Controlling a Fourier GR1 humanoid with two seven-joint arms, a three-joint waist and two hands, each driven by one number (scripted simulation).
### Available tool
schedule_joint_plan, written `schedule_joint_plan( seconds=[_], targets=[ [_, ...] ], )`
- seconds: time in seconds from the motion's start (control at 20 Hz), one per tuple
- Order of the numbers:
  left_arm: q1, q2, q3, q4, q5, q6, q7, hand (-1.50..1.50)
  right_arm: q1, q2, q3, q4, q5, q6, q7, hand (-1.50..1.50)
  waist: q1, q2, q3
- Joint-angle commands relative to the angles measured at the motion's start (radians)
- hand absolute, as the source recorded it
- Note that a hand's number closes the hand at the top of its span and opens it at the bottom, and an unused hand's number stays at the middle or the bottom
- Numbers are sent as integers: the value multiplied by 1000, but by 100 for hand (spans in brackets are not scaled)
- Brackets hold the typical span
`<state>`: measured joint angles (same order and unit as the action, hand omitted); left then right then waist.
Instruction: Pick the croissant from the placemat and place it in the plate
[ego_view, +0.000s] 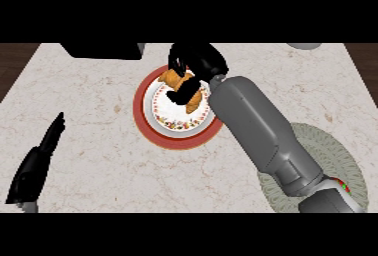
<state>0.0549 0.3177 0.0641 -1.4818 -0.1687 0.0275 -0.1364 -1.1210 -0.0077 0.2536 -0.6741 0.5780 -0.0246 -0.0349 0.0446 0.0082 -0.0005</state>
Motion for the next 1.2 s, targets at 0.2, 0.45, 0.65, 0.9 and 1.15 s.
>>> schedule_joint_plan(
  seconds=[0.2,0.45,0.65,0.9,1.15],
  targets=[
    [-30,12,10,24,5,-29,-27,0,40,8,86,149,-233,-116,42,150,40,11,0],
    [-88,-9,-3,62,-15,-20,11,0,29,8,196,191,-344,-175,65,-150,41,11,0],
    [-32,-51,-51,-22,-53,13,31,0,22,8,164,184,-414,-239,-28,-150,35,8,1],
    [-25,-17,11,36,-10,-15,-5,0,15,8,19,161,-519,-317,-94,-150,-8,4,1],
    [7,-21,12,-43,-23,3,27,0,24,-46,-96,209,-599,-314,-157,-150,-13,1,2]
  ],
)
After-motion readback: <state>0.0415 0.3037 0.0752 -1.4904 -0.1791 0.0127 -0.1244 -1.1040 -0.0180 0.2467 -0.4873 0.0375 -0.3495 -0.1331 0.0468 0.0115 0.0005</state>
